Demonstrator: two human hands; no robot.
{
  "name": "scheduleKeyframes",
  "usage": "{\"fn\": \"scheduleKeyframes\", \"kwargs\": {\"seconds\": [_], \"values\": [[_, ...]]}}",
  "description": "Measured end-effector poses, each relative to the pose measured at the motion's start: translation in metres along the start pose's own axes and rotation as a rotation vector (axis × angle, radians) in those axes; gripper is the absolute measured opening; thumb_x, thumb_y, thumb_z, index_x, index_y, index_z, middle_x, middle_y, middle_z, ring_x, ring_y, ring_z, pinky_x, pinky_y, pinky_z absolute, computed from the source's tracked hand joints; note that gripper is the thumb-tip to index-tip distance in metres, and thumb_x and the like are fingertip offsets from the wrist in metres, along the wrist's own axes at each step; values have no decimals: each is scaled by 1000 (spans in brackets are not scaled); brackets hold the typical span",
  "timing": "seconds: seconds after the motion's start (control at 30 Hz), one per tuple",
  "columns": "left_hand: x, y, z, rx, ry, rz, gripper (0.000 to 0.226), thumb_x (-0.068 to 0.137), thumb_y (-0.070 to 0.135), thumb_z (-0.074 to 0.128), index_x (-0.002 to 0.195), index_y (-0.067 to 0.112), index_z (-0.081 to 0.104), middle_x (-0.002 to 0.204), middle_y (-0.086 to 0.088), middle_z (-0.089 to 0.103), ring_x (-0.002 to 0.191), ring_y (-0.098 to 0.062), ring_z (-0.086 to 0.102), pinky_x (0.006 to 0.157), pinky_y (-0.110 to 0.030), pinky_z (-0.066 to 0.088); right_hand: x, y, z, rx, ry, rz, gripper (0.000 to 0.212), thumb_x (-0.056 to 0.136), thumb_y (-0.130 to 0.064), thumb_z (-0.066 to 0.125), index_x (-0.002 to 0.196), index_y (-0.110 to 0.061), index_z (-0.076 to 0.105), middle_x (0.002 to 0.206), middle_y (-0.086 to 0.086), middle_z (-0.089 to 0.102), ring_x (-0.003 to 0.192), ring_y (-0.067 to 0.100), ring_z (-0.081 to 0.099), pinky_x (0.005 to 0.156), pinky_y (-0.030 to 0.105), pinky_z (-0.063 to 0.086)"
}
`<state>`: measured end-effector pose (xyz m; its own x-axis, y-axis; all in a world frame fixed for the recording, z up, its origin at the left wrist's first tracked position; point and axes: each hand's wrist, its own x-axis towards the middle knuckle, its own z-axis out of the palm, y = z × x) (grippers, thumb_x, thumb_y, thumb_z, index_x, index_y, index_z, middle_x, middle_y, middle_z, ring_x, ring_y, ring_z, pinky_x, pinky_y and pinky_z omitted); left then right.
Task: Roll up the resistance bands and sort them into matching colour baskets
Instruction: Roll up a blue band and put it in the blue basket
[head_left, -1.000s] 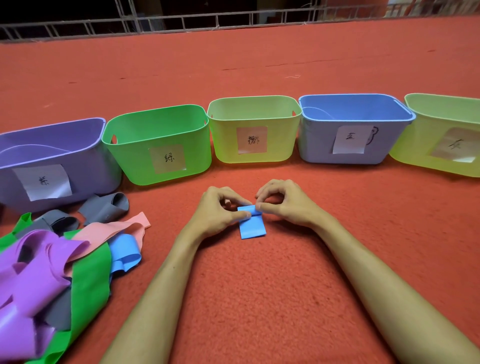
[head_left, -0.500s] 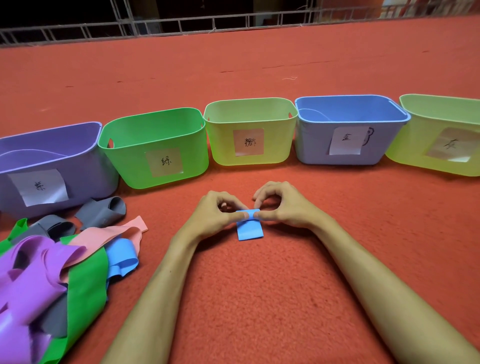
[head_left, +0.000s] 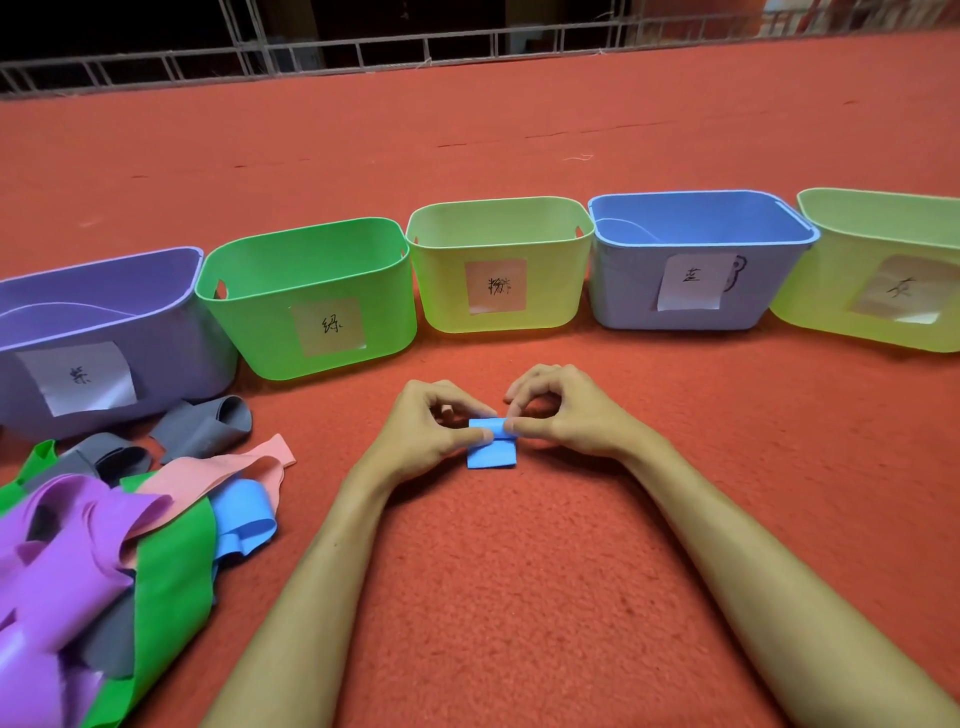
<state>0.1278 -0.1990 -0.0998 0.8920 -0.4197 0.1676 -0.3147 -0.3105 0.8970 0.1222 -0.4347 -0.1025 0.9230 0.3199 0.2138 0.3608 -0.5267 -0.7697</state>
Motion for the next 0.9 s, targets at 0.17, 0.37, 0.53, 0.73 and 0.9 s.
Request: {"fn": "scheduleKeyframes", "kwargs": {"seconds": [0.17, 0.37, 0.53, 0.73, 0.9], "values": [[1, 4, 0, -2, -45, -9, 21, 75, 1, 87, 92, 14, 83, 89, -9, 77, 75, -9, 61, 71, -24, 47, -1, -1, 1, -1, 3, -21, 11, 75, -32, 89, 80, -26, 81, 103, -7, 71, 102, 7, 67, 97, 33, 52], [2, 3, 0, 17, -18, -12, 10, 84, 5, 81, 90, 13, 83, 79, -6, 75, 66, -4, 52, 64, -17, 38, -1, -2, 1, 7, -2, -12, 14, 74, -34, 91, 79, -26, 80, 104, -7, 71, 101, 8, 68, 96, 33, 54], [2, 4, -1, 18, -70, -30, 6, 84, 7, 82, 88, 11, 81, 74, -3, 71, 65, -5, 50, 61, -18, 37, -1, -3, 1, 27, -25, 14, 16, 72, -24, 93, 79, -24, 79, 106, -5, 70, 101, 8, 68, 94, 31, 56], [1, 5, -3, 10, -122, -55, 17, 73, 17, 81, 87, 9, 77, 72, 5, 66, 64, -6, 51, 59, -17, 39, -2, -6, -2, -28, -72, 7, 14, 75, -29, 90, 76, -29, 77, 110, -7, 67, 107, 5, 61, 94, 20, 47], [2, 6, -3, 26, -168, -64, 21, 75, -9, 81, 85, 8, 72, 71, 10, 63, 61, -1, 50, 60, -14, 38, -3, -7, -4, -30, -109, 22, 9, 81, -32, 87, 79, -29, 79, 112, -7, 65, 110, 4, 58, 95, 14, 40]]}}
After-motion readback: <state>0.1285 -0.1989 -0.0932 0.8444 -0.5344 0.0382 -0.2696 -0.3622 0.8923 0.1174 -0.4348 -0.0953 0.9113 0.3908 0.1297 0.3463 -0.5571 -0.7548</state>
